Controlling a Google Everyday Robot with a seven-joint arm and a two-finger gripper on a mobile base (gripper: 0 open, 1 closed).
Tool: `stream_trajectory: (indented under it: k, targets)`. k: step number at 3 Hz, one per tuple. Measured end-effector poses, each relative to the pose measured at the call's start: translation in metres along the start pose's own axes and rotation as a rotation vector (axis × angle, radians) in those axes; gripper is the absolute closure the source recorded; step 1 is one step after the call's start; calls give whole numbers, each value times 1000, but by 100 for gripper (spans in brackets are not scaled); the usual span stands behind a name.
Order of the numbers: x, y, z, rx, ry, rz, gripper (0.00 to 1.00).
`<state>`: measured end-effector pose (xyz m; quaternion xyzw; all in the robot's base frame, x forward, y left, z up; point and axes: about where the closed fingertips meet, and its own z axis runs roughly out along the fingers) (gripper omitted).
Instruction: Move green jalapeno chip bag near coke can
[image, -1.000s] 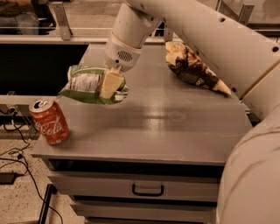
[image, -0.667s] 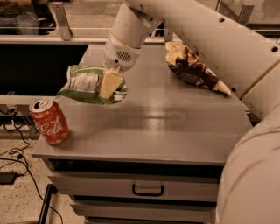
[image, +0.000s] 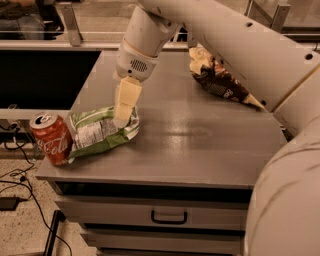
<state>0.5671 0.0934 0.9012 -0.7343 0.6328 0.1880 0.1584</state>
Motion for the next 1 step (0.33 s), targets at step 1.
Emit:
stream_trajectory:
  k: [1]
  targets:
    - [0, 0, 0, 0, 0, 0, 0]
